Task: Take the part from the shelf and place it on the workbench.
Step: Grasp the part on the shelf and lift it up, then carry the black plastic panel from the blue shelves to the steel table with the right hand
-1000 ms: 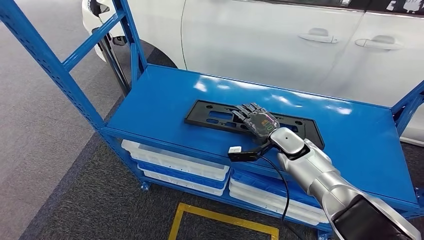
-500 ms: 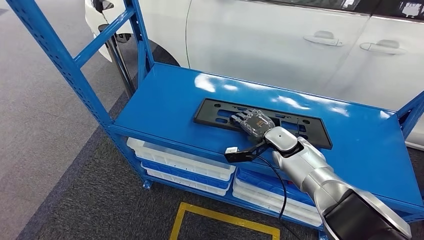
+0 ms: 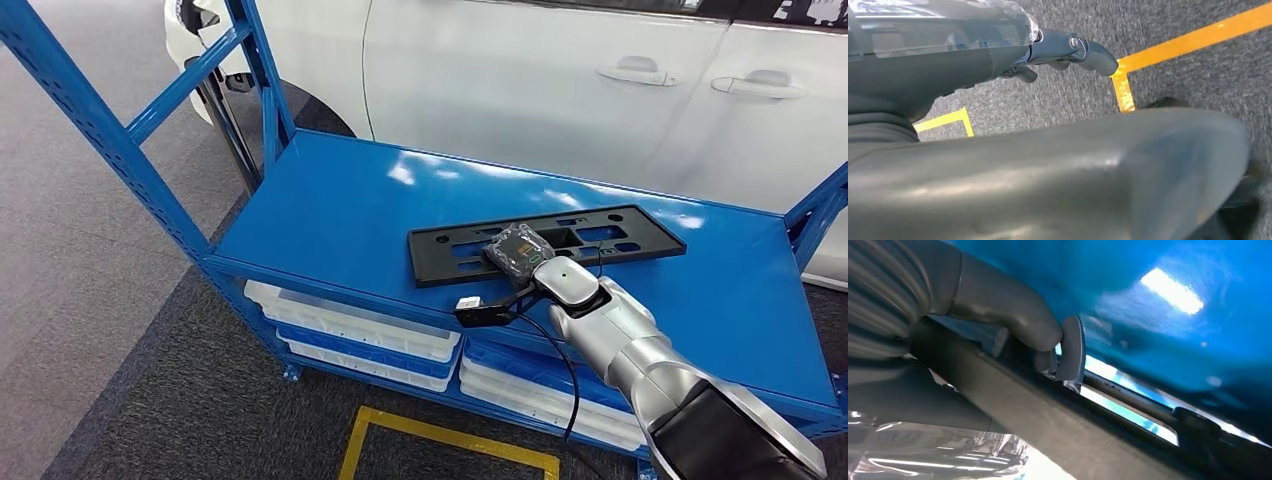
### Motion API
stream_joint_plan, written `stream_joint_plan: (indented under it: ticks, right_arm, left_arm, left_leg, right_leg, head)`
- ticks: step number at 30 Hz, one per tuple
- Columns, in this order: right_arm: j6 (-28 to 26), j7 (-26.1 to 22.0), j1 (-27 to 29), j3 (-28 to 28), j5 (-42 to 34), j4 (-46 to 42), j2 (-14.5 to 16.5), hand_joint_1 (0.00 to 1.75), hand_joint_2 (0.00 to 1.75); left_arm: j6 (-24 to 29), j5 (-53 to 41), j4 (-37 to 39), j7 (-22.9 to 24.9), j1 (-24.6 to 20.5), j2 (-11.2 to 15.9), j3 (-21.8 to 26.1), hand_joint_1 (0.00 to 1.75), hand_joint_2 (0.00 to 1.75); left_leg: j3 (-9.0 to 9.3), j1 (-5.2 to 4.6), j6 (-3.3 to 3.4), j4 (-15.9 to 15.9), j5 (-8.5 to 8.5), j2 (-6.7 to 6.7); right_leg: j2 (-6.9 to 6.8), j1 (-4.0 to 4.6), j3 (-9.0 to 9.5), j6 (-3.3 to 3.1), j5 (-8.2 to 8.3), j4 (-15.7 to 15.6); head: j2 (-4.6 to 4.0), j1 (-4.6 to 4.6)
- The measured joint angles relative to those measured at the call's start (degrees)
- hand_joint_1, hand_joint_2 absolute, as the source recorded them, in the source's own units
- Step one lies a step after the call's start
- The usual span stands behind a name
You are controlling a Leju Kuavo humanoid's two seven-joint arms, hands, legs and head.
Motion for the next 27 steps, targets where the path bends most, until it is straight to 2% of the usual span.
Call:
stream_joint_plan:
  ticks: [1, 2, 5, 6, 7, 10, 11, 12, 13, 15, 16, 17, 18, 20, 22, 23, 25, 26, 27]
  right_arm:
    - [-0.09, -0.40, -0.05, -0.07, -0.49, -0.01, -0.01, 1.63, 1.75]
    - [-0.18, -1.31, -0.08, -0.45, -1.74, -0.17, -0.01, 1.61, 1.75]
    - [0.44, -5.27, -0.16, -2.69, -7.49, -1.85, -0.19, 1.59, 1.75]
    - [1.20, -6.83, -0.20, -3.63, -9.77, -2.98, -0.47, 1.58, 1.75]
    - [2.21, -8.36, -0.25, -4.63, -12.17, -4.42, -0.86, 1.56, 1.75]
    - [6.82, -12.13, -0.28, -8.23, -20.97, -12.00, -2.98, 1.51, 1.75]
    - [8.38, -12.88, -0.31, -9.36, -24.03, -15.13, -3.90, 1.51, 1.75]
    - [9.52, -13.35, -0.38, -10.34, -26.68, -18.09, -4.78, 1.51, 1.75]
    - [10.41, -13.64, -0.51, -11.37, -29.05, -21.13, -5.59, 1.51, 1.75]
    - [11.43, -13.93, -0.97, -13.52, -32.87, -27.11, -6.86, 1.51, 1.75]
    - [11.90, -14.12, -1.21, -14.47, -34.52, -29.81, -7.30, 1.50, 1.75]
    - [12.62, -14.50, -1.36, -15.26, -36.49, -32.27, -7.61, 1.49, 1.75]
    - [13.61, -14.86, -1.47, -15.90, -38.86, -34.49, -7.78, 1.50, 1.75]
    - [15.60, -15.16, -1.90, -16.82, -43.46, -37.86, -7.86, 1.52, 1.75]
    - [17.47, -13.74, -2.96, -17.88, -48.34, -41.07, -7.42, 1.53, 1.75]
    - [18.48, -12.77, -3.47, -18.45, -51.47, -43.09, -6.98, 1.51, 1.75]
    - [19.62, -11.89, -3.55, -18.90, -57.05, -46.42, -6.07, 1.44, 1.75]
    - [19.95, -12.25, -2.94, -18.94, -59.89, -47.95, -5.75, 1.42, 1.75]
    - [20.15, -12.95, -1.94, -18.94, -62.57, -49.33, -5.51, 1.42, 1.75]
  left_arm:
    - [0.00, 0.03, 0.00, 0.02, -0.04, 0.02, 0.00, 0.00, 0.00]
    - [0.00, 0.08, 0.00, 0.03, -0.05, 0.03, 0.00, 0.00, 0.00]
    - [0.03, 0.25, 0.00, 0.05, 0.06, 0.02, -0.01, 0.00, 0.00]
    - [0.06, 0.33, 0.00, 0.03, 0.06, 0.01, -0.01, 0.00, 0.00]
    - [0.10, 0.43, 0.00, 0.00, 0.05, 0.00, -0.02, 0.00, 0.00]
    - [0.31, 0.78, 0.00, -0.16, 0.14, 0.01, -0.02, 0.00, 0.00]
    - [0.38, 0.86, 0.00, -0.21, 0.23, 0.02, -0.02, 0.00, 0.00]
    - [0.43, 0.90, 0.00, -0.25, 0.31, 0.03, -0.03, 0.00, 0.00]
    - [0.48, 0.93, 0.00, -0.27, 0.36, 0.03, -0.04, 0.00, 0.00]
    - [0.60, 0.95, 0.00, -0.22, 0.34, 0.03, -0.12, 0.00, 0.00]
    - [0.71, 0.95, 0.00, -0.14, 0.25, 0.03, -0.18, 0.00, 0.00]
    - [0.90, 1.01, 0.00, -0.03, 0.14, 0.02, -0.26, 0.00, 0.00]
    - [1.12, 1.10, 0.00, 0.08, 0.02, 0.02, -0.34, 0.00, 0.00]
    - [1.46, 1.27, 0.00, 0.20, -0.24, 0.01, -0.48, 0.00, 0.87]
    - [1.57, 1.25, 0.00, 0.36, -0.60, 0.00, -0.58, 0.00, 1.75]
    - [1.64, 1.21, 0.00, 0.52, -0.85, -0.01, -0.67, 0.00, 1.75]
    - [1.90, 1.17, 0.00, 0.81, -1.40, -0.02, -0.92, 0.00, 1.75]
    - [2.07, 1.21, 0.00, 0.85, -1.60, -0.02, -1.02, 0.00, 1.75]
    - [2.25, 1.27, 0.00, 0.82, -1.72, -0.03, -1.07, 0.00, 1.75]
  left_leg:
    - [1.24, -0.08, 0.26, -2.67, 0.79, -0.02]
    - [1.74, -0.17, 0.53, -3.88, 0.91, -0.05]
    - [1.66, -0.27, 1.49, -4.16, 1.07, -0.07]
    - [1.68, -0.23, 1.85, -4.34, 1.22, -0.04]
    - [1.72, -0.14, 2.18, -4.53, 1.38, 0.00]
    - [1.62, -0.19, 2.61, -4.57, 1.44, 0.06]
    - [1.61, -0.21, 2.66, -4.52, 1.41, 0.03]
    - [1.61, -0.22, 2.68, -4.43, 1.36, -0.03]
    - [1.63, -0.21, 2.62, -4.30, 1.29, -0.10]
    - [1.59, -0.31, 2.26, -3.91, 0.98, -0.19]
    - [1.48, -0.41, 2.01, -3.66, 0.82, -0.19]
    - [1.34, -0.52, 1.76, -3.49, 0.71, -0.16]
    - [1.20, -0.61, 1.50, -3.42, 0.67, -0.12]
    - [1.04, -0.57, 0.98, -3.43, 0.63, -0.08]
    - [0.28, -0.49, 0.34, -1.65, -0.76, -0.04]
    - [-0.82, -0.41, 0.05, 0.92, -2.30, -0.03]
    - [-4.23, -0.28, -0.34, 8.65, -5.82, -0.01]
    - [-5.74, -0.24, -0.39, 11.78, -6.72, -0.01]
    - [-6.41, -0.23, -0.33, 13.00, -6.54, -0.01]
  right_leg:
    - [0.02, 0.10, -0.08, 0.26, -0.03, 0.09]
    - [0.04, 0.20, -0.22, 0.53, -0.02, 0.16]
    - [0.05, 0.12, -0.49, 1.47, -0.03, 0.24]
    - [0.03, 0.02, -0.84, 1.76, -0.65, 0.99]
    - [0.01, -0.07, -1.67, 1.98, -1.89, 2.82]
    - [-0.02, -0.16, -6.84, 2.35, -7.25, 14.11]
    - [-0.03, -0.16, -8.07, 2.43, -7.87, 16.73]
    - [-0.03, -0.17, -8.22, 2.44, -7.27, 17.05]
    - [-0.04, -0.19, -7.35, 2.38, -5.71, 15.12]
    - [-0.11, -0.14, -3.73, 2.08, -1.86, 7.34]
    - [-0.12, -0.03, -2.29, 1.82, -0.70, 4.04]
    - [-0.10, 0.07, -1.46, 1.58, -0.21, 2.01]
    - [-0.06, 0.21, -1.29, 1.31, -0.36, 1.38]
    - [-0.03, 0.20, -1.44, 0.68, -0.23, 1.20]
    - [-0.11, -0.01, -1.36, -0.06, -0.06, 0.93]
    - [-0.16, -0.10, -1.29, -0.35, -0.01, 0.82]
    - [-0.18, 0.03, -1.21, -0.68, -0.08, 0.81]
    - [-0.20, 0.13, -1.12, -0.76, -0.13, 0.82]
    - [-0.21, 0.25, -1.01, -0.83, -0.20, 0.84]
  head:
    - [0.00, 0.00]
    - [0.00, -0.01]
    - [0.00, -0.01]
    - [0.00, 0.00]
    - [0.00, 0.00]
    - [0.00, 0.00]
    - [0.00, 0.00]
    - [0.00, 0.00]
    - [0.00, 0.00]
    - [0.00, 0.00]
    - [0.00, -0.01]
    - [0.00, -0.01]
    - [0.00, -0.01]
    - [0.00, -0.01]
    - [0.00, -0.01]
    - [0.00, -0.01]
    - [0.00, -0.01]
    - [0.00, -0.01]
    - [0.00, -0.01]
